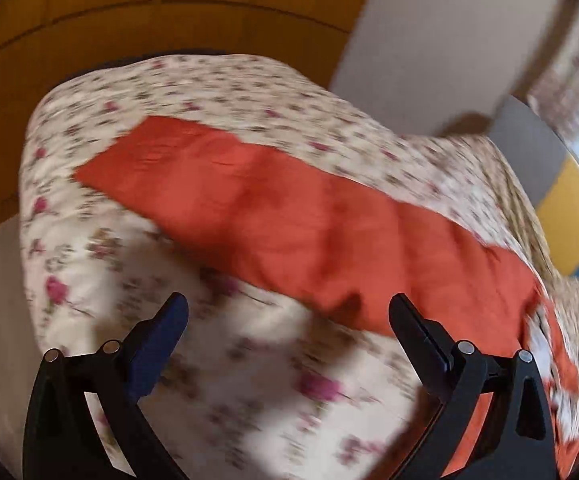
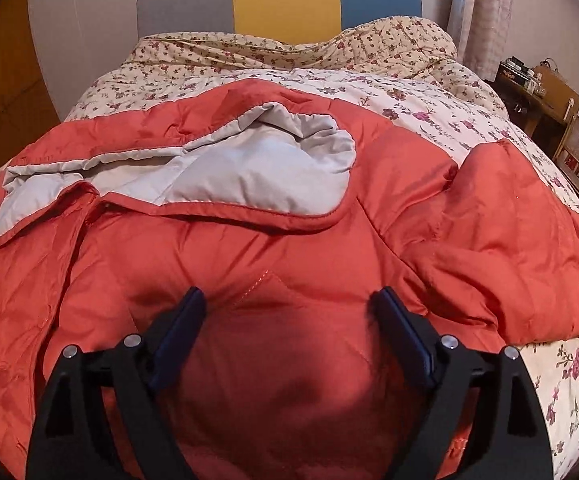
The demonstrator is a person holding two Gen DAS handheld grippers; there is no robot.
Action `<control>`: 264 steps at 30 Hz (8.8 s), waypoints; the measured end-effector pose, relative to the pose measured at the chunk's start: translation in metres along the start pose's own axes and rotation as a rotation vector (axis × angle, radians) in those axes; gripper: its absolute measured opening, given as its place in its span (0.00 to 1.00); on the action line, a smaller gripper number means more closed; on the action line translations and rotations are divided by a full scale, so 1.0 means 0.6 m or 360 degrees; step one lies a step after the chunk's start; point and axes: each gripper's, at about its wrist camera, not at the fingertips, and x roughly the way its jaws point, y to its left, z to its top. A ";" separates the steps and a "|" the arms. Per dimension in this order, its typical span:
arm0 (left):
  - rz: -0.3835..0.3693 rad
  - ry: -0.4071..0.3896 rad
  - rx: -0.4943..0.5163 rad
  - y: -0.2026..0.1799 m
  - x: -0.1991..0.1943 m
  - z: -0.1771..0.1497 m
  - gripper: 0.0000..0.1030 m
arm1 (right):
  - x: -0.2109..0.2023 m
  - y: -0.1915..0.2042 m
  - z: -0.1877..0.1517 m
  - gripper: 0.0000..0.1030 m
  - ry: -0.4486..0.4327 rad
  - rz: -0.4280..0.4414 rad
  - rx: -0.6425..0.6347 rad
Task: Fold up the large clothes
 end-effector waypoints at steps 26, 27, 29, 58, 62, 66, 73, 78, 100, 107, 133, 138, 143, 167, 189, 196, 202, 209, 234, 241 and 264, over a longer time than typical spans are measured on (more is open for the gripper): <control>-0.0112 -0.0431 -0.0402 0.075 -0.015 0.106 0.24 | 0.001 0.002 0.002 0.87 -0.0001 -0.0026 -0.0003; -0.0136 -0.0467 -0.0354 0.059 -0.028 0.104 0.24 | 0.001 0.002 0.002 0.87 -0.0001 -0.0027 -0.0003; -0.0202 -0.0524 -0.0244 0.023 -0.052 0.100 0.24 | 0.001 0.002 0.002 0.87 -0.0001 -0.0027 -0.0003; -0.0132 -0.0513 0.0767 -0.217 -0.078 -0.050 0.85 | 0.003 0.001 0.002 0.89 -0.0002 0.0019 0.0026; -0.0053 -0.0506 0.0860 -0.156 -0.072 -0.033 0.85 | 0.003 0.001 0.001 0.89 -0.0002 0.0016 0.0024; -0.0108 -0.0393 0.1041 -0.138 -0.053 -0.043 0.85 | 0.004 0.002 0.000 0.89 -0.0002 0.0010 0.0019; 0.0034 -0.0291 0.1227 -0.173 0.016 -0.040 0.72 | 0.004 0.003 0.000 0.89 -0.0002 0.0011 0.0020; 0.0041 -0.0247 0.1304 -0.191 0.043 -0.028 0.39 | 0.004 0.002 0.000 0.90 -0.0002 0.0013 0.0022; -0.0912 -0.0301 0.1031 -0.382 -0.162 -0.099 0.15 | 0.004 0.003 0.000 0.90 -0.0003 0.0021 0.0029; -0.1034 -0.0121 0.1189 -0.475 -0.144 -0.211 0.15 | 0.003 0.002 0.000 0.90 -0.0003 0.0024 0.0031; -0.1068 -0.0054 0.1236 -0.412 -0.145 -0.222 0.81 | -0.088 -0.064 0.003 0.89 -0.0105 0.0026 0.0367; -0.0681 -0.0066 0.1106 -0.399 -0.050 -0.161 0.80 | -0.148 0.015 0.025 0.89 -0.0303 0.0203 0.0153; -0.0519 -0.0050 0.1085 -0.376 0.005 -0.157 0.80 | -0.066 0.098 0.028 0.76 -0.0115 0.0168 -0.0053; -0.0400 0.0026 0.0930 -0.329 -0.009 -0.164 0.97 | -0.126 -0.108 0.023 0.81 -0.0261 0.0170 0.0496; -0.0350 0.0097 0.1040 -0.325 0.012 -0.200 0.97 | -0.178 -0.598 -0.148 0.78 -0.0346 -0.0121 0.1674; -0.0343 0.0114 0.1040 -0.324 0.017 -0.200 0.97 | -0.168 -0.651 -0.153 0.67 -0.0467 -0.0103 0.1871; -0.0343 0.0115 0.1039 -0.324 0.017 -0.201 0.97 | -0.160 -0.668 -0.151 0.16 -0.0459 -0.0094 0.1904; -0.0345 0.0115 0.1037 -0.324 0.018 -0.200 0.97 | -0.213 -0.591 -0.097 0.07 -0.0628 -0.0166 0.1515; -0.0361 0.0128 0.1018 -0.323 0.020 -0.207 0.97 | -0.218 -0.011 -0.002 0.06 -0.0872 0.0113 -0.0204; -0.0363 0.0129 0.1015 -0.322 0.020 -0.207 0.97 | -0.188 0.118 -0.037 0.06 -0.0881 0.0250 -0.0634; -0.0474 0.0070 0.0979 -0.319 -0.029 -0.190 0.97 | -0.162 0.105 -0.046 0.55 -0.0527 0.0760 -0.0781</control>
